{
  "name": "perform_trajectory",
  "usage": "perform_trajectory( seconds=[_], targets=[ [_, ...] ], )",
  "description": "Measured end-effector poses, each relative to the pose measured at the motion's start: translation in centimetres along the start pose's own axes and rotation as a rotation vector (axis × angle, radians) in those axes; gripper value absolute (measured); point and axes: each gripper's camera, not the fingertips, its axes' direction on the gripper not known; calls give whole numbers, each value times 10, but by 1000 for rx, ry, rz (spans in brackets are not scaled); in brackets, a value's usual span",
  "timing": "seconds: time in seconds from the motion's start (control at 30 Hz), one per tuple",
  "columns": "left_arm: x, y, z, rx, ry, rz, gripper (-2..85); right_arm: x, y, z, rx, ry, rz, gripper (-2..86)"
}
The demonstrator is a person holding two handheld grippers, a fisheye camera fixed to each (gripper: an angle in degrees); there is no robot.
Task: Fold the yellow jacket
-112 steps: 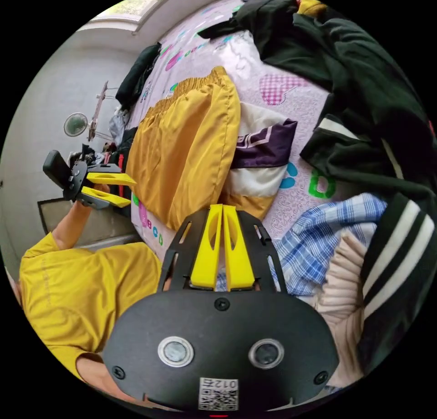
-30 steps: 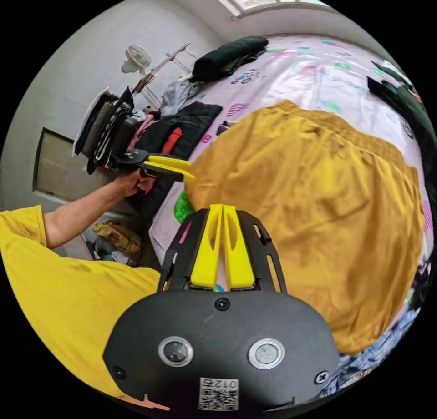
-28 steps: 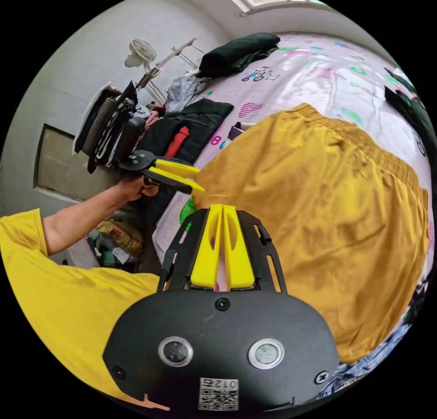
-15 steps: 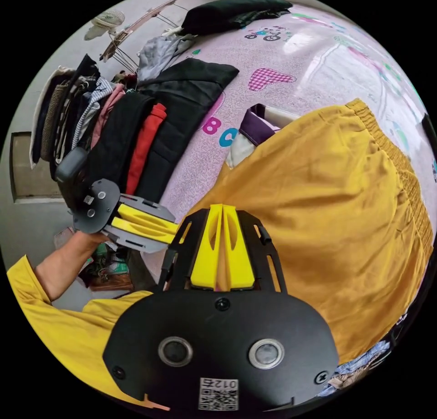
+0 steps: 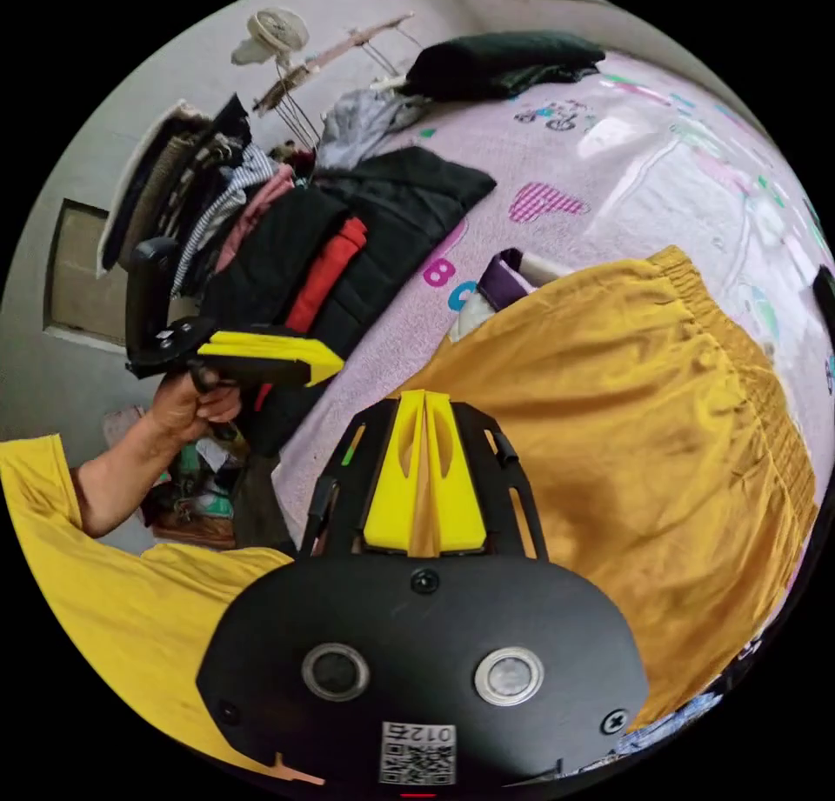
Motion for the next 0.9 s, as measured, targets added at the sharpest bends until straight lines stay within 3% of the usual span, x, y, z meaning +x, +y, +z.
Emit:
perform_trajectory(
  seconds=[0.17,0.33,0.47,0.7,0.8,0.9],
  targets=[
    [39,-111,32,-40,3,87,17,59,53,-78,200,130,209,7],
    [73,-201,103,-243,-216,123,16,115,98,-121,234,199,374,8],
    [88,-215,117,-299,-293,164,7,159,135,-141,212,273,494,8],
    [85,-225,87,-242,-194,63,4,209,171,-155,172,216,635,6],
    [115,-225,39,-100,-259,60,5,196,186,-196,290,206,569,9],
    [161,-229,9,-16,-289,136,4,200,217,-242,398,348,623,18]
  ],
)
